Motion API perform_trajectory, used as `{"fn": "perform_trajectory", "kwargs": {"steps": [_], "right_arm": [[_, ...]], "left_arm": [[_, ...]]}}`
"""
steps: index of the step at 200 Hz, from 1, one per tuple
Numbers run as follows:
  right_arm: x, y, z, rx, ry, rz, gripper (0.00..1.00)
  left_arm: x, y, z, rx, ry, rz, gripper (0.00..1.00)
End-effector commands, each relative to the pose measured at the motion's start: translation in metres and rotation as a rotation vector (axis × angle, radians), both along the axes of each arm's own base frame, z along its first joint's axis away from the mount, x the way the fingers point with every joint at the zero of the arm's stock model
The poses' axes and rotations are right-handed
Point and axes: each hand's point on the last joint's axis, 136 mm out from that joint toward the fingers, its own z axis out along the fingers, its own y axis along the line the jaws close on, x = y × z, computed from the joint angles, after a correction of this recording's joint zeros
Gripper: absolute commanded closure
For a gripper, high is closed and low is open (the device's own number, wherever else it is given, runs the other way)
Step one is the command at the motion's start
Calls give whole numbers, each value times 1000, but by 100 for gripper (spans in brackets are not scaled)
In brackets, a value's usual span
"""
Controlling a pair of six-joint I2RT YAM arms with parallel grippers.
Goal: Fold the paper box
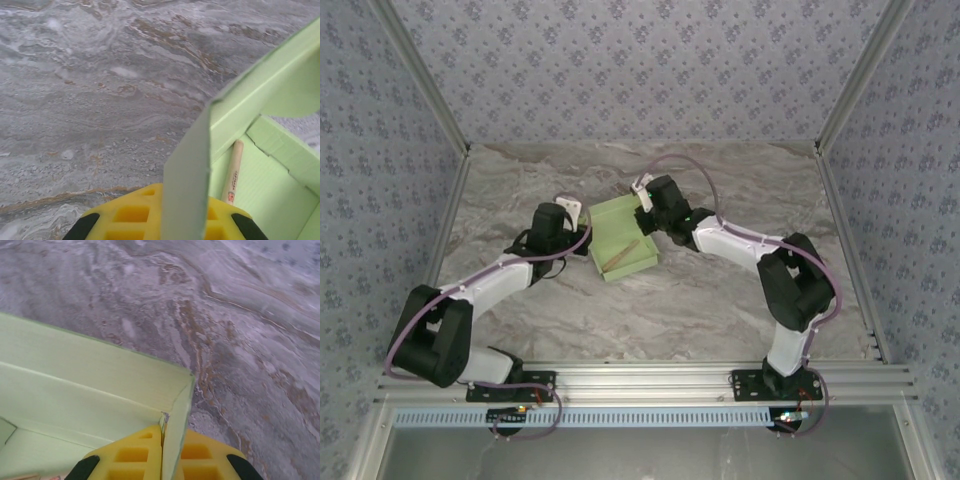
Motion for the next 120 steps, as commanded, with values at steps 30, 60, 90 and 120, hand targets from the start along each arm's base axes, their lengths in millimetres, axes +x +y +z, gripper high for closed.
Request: {"fn": "perform_trajectory", "kwargs": {"steps": [30, 60, 90, 120], "right_arm": [[1, -25, 4, -19, -42, -297, 93], [1, -20, 14, 59, -89, -334, 94], [-4, -19, 6, 88, -109, -355, 95], [-8, -20, 0, 132, -120, -361, 95]], "left_arm": [[26, 8, 27, -63, -59, 246, 93], [27, 4, 27, -50, -98, 326, 96], [25, 8, 25, -22, -137, 436, 97], [18, 13, 21, 1, -176, 541, 99]]}}
